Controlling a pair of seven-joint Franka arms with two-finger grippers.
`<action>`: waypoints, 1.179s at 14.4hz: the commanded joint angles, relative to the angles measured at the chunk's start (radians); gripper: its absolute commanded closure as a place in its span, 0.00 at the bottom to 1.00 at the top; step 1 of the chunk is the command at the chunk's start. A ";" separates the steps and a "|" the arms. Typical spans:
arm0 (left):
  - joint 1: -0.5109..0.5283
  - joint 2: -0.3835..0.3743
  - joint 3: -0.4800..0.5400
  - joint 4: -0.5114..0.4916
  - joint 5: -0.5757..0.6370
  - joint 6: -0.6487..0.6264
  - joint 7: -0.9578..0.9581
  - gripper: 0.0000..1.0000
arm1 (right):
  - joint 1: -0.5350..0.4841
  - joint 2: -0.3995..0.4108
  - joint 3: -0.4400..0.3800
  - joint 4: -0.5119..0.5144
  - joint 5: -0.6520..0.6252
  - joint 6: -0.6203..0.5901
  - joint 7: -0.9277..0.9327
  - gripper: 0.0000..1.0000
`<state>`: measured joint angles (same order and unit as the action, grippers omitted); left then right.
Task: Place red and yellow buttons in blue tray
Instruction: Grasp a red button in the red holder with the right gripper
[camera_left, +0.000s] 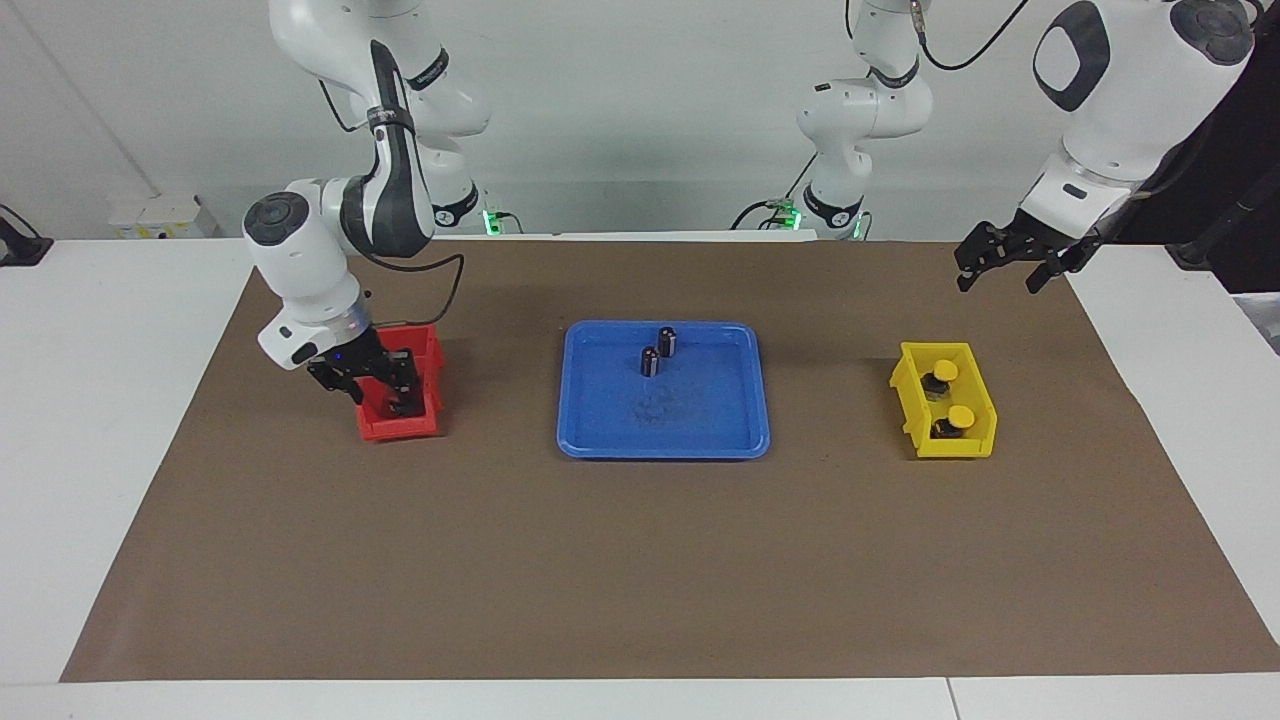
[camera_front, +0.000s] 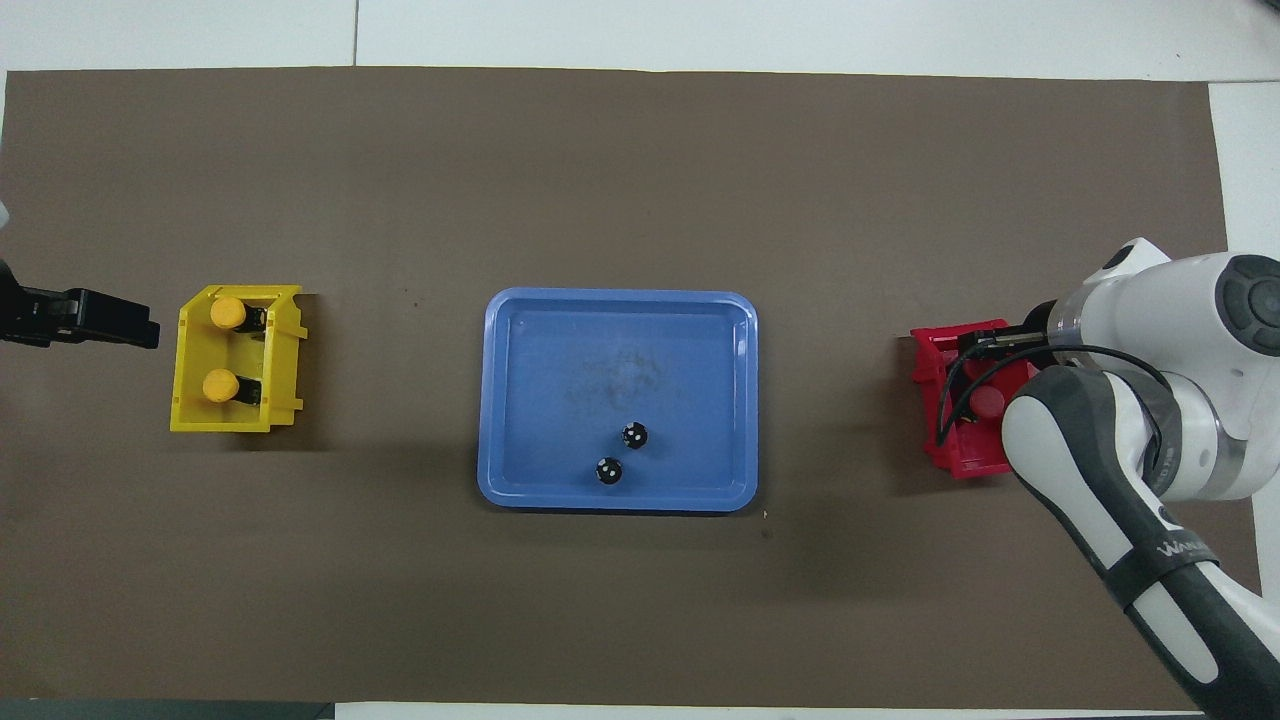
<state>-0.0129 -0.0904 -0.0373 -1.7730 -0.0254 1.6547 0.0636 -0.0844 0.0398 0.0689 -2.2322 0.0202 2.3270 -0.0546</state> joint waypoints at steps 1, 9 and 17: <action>0.014 -0.034 -0.003 -0.048 -0.022 0.027 0.015 0.00 | -0.002 -0.032 0.002 -0.047 0.014 0.017 0.010 0.34; 0.016 -0.043 -0.001 -0.068 -0.021 0.071 0.012 0.00 | 0.031 -0.041 0.002 -0.096 0.015 0.081 0.010 0.49; 0.018 -0.022 -0.001 -0.141 -0.019 0.218 0.007 0.11 | 0.031 0.015 0.000 0.145 0.009 -0.192 0.002 0.79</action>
<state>-0.0071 -0.0982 -0.0343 -1.8321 -0.0254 1.7670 0.0634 -0.0505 0.0236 0.0682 -2.2225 0.0202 2.2656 -0.0521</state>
